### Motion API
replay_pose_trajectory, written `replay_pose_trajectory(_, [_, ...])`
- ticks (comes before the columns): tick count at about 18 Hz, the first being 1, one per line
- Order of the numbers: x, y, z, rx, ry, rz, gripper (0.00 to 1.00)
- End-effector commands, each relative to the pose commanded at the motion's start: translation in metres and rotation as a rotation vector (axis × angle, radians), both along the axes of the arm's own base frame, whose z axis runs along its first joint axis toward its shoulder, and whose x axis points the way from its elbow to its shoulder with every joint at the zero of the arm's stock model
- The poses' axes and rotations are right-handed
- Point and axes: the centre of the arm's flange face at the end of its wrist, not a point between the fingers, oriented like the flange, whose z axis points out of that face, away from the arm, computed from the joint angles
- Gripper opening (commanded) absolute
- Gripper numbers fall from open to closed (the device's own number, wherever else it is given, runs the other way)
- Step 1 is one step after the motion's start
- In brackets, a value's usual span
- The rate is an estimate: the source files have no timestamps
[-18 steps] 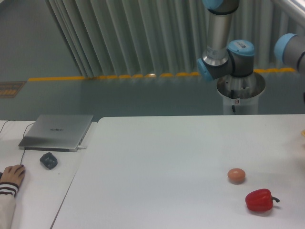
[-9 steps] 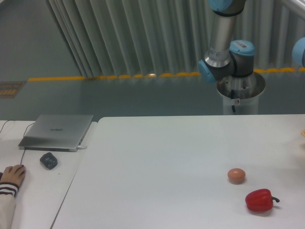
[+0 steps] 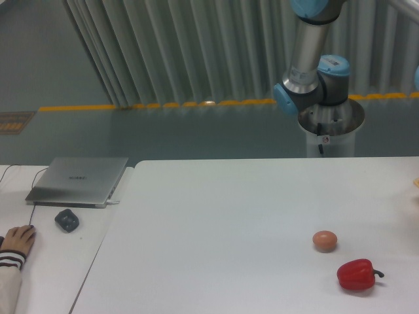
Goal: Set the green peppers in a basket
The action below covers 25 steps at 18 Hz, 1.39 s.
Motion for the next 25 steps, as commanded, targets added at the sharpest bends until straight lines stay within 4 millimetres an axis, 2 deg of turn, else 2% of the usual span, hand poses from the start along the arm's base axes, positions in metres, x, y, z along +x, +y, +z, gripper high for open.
replay_pose_trajectory(9, [0.005, 0.01, 0.003, 0.107, -0.031, -0.008, 1.0])
replay_pose_trajectory(16, [0.006, 0.007, 0.006, 0.128, -0.033, 0.013, 1.0])
replay_pose_trajectory(20, [0.014, 0.022, 0.004, 0.216, -0.06, 0.107, 1.0])
replay_pose_trajectory(25, [0.023, 0.03, -0.003, 0.223, -0.076, 0.128, 1.0])
